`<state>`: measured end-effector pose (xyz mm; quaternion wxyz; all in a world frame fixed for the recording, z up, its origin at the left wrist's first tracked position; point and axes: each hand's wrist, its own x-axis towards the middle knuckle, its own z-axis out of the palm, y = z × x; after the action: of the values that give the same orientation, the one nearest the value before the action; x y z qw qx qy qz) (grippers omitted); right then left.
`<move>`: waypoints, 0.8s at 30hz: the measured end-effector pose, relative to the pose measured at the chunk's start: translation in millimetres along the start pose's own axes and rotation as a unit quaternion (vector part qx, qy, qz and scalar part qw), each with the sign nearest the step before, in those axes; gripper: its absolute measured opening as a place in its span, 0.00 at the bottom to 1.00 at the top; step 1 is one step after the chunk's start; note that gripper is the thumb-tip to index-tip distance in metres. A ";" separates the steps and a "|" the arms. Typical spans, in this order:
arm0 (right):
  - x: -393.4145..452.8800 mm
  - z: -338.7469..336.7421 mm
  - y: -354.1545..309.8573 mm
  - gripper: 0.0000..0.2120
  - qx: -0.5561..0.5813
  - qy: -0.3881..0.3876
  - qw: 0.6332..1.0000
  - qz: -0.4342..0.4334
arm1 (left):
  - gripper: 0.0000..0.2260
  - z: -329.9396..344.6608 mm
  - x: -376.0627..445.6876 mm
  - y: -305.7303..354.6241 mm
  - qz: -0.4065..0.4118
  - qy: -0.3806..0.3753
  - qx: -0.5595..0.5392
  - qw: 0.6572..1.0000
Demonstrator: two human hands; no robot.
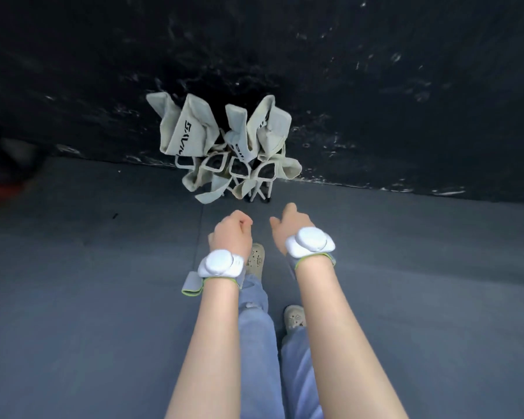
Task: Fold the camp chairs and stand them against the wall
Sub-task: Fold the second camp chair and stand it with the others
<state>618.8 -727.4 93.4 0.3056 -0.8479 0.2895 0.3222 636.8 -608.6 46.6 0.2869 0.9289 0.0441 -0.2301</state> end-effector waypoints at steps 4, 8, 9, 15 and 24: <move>-69.5 -10.8 15.9 0.18 -0.012 0.012 0.998 -0.056 | 0.08 -13.1 -69.7 18.2 0.016 0.029 -0.017 0.999; -153.2 -10.5 44.0 0.18 -0.032 0.018 0.996 -0.083 | 0.09 -31.6 -155.9 28.8 0.036 0.048 -0.026 0.998; -160.4 -8.8 47.4 0.18 -0.042 0.011 0.996 -0.078 | 0.09 -32.2 -163.7 27.2 0.029 0.052 -0.033 0.998; -243.2 8.8 68.8 0.17 -0.078 0.027 0.990 -0.118 | 0.10 -44.1 -255.9 12.5 0.016 0.077 -0.066 0.995; -362.8 120.2 86.6 0.15 -0.088 0.069 0.981 -0.159 | 0.09 -45.1 -374.8 -93.7 0.057 0.097 -0.064 0.992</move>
<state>288.1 -591.9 254.4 0.2564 -0.9268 0.1419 0.2347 301.2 -487.0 201.2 0.3523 0.9276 0.0336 -0.1195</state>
